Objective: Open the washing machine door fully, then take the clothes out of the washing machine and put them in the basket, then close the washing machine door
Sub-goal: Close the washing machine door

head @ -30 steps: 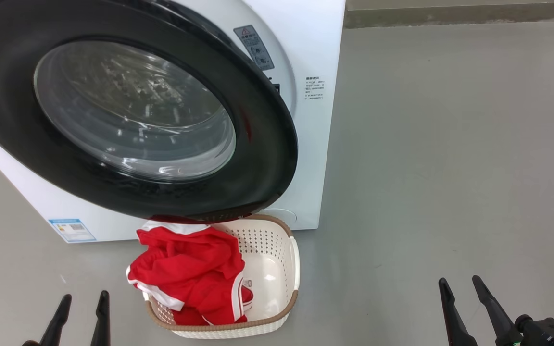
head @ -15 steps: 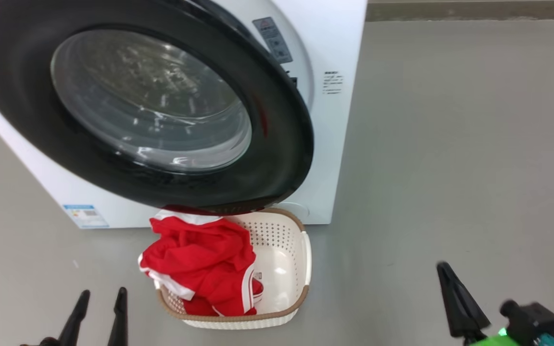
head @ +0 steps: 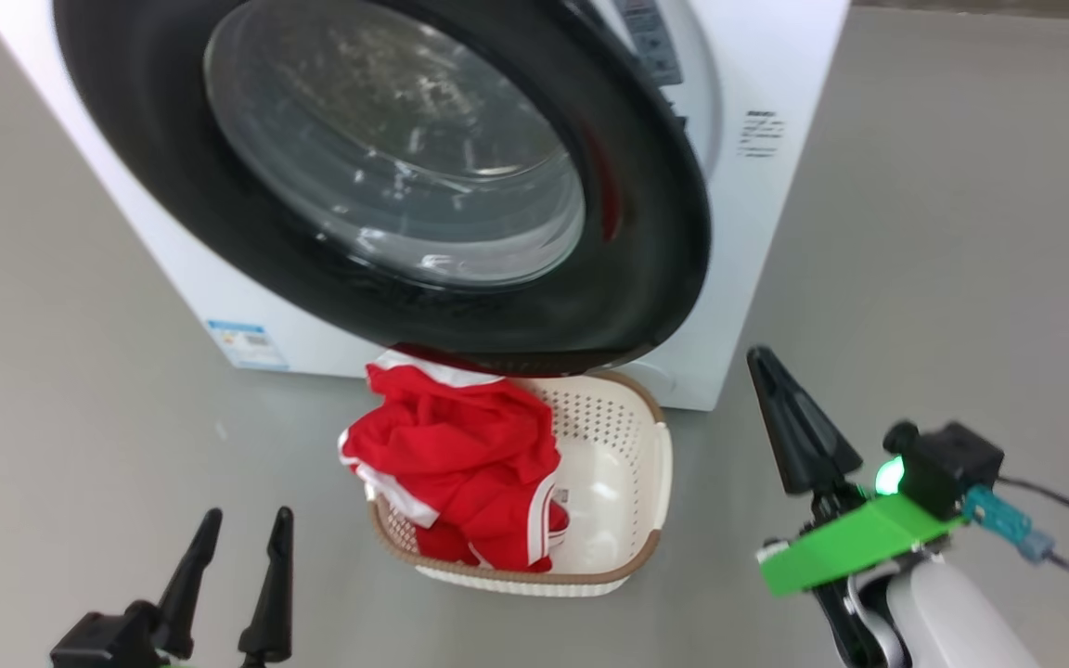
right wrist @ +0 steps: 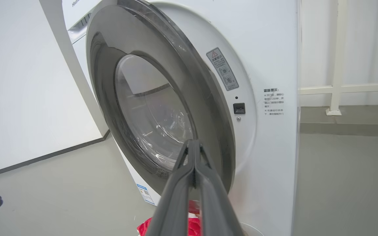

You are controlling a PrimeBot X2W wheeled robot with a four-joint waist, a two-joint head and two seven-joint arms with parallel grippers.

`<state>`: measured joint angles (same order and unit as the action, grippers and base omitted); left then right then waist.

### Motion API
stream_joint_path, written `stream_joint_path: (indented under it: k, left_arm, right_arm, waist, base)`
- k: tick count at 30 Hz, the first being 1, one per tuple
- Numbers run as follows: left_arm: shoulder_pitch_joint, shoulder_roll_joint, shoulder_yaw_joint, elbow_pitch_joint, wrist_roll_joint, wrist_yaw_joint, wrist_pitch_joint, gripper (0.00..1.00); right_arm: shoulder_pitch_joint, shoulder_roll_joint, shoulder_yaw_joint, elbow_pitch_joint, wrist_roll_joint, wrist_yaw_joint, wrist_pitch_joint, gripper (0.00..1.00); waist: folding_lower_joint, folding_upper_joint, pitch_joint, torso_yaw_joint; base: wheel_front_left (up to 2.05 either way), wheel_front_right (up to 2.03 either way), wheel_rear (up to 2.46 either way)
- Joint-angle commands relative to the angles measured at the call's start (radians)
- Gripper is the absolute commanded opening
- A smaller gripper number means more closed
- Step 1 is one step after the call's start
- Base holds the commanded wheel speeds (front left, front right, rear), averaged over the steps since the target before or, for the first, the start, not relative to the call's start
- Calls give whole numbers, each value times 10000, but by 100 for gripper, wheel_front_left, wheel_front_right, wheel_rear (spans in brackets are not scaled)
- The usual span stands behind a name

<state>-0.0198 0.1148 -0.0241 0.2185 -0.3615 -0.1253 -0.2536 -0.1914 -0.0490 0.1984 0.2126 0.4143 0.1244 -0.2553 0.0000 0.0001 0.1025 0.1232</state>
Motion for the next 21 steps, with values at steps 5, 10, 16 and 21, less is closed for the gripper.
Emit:
stream_joint_path:
  k: [5, 10, 16, 21]
  left_arm:
    - [-660, 79, 69, -205, -12, -54, -82, 100]
    - [-986, 2, -197, -189, -129, -54, -82, 100]
    - [-1500, -56, -470, -152, -294, -54, -82, 100]
    - [-1932, -116, -513, -98, -421, -54, -82, 100]
  right_arm:
    - [-1303, -12, 307, 92, 25, 63, -65, 0]
    - [-2265, -12, 202, 467, 66, 63, -65, 0]
    - [-3162, -12, 6, 911, -39, 63, -65, 0]
    - [-3727, -12, -326, 1151, -108, 63, -65, 0]
  waist:
    - [0, -1, 624, 700]
    - [0, -1, 1051, 1017]
    - [0, -1, 1602, 1393]
    - [0, -1, 2058, 1621]
  base:
    - [0, 0, 0]
    - [0, 0, 0]
    - [0, 0, 0]
    - [0, 0, 0]
